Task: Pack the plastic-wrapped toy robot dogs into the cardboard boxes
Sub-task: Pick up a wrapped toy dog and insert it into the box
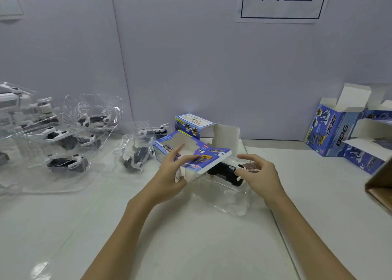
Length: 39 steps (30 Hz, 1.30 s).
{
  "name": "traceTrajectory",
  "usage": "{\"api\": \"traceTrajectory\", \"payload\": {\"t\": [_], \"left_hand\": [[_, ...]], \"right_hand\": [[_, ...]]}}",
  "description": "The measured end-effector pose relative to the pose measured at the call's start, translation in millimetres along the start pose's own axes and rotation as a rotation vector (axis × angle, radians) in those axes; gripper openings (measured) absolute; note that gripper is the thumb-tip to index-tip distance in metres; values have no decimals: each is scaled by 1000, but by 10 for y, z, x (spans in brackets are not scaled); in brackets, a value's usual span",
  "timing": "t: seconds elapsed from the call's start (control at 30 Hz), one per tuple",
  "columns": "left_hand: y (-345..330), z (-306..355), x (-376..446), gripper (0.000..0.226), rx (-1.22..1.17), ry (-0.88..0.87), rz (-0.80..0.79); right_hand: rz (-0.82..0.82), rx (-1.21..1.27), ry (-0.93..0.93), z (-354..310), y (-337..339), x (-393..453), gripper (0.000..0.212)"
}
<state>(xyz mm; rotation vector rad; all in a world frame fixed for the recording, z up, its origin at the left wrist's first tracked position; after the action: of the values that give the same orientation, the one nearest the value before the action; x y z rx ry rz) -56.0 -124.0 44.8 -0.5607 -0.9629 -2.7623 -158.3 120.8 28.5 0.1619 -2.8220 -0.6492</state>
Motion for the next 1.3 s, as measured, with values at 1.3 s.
{"api": "traceTrajectory", "payload": {"t": [1.3], "left_hand": [[-232, 361, -20, 36, 230, -169, 317]], "right_hand": [[19, 28, 74, -8, -418, -29, 30]]}}
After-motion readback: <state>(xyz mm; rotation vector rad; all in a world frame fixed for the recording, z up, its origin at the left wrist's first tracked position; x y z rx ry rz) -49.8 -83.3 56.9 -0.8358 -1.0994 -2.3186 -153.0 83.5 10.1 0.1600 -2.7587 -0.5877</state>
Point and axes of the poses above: each hand's wrist, its own x-axis towards the middle knuckle, its own y-axis out of the back of the hand, z = x × y, the point moved 10 cm from there along x, towards the middle knuckle, and after that the axes turned 11 degrees about -x, right-handed, at the moved point
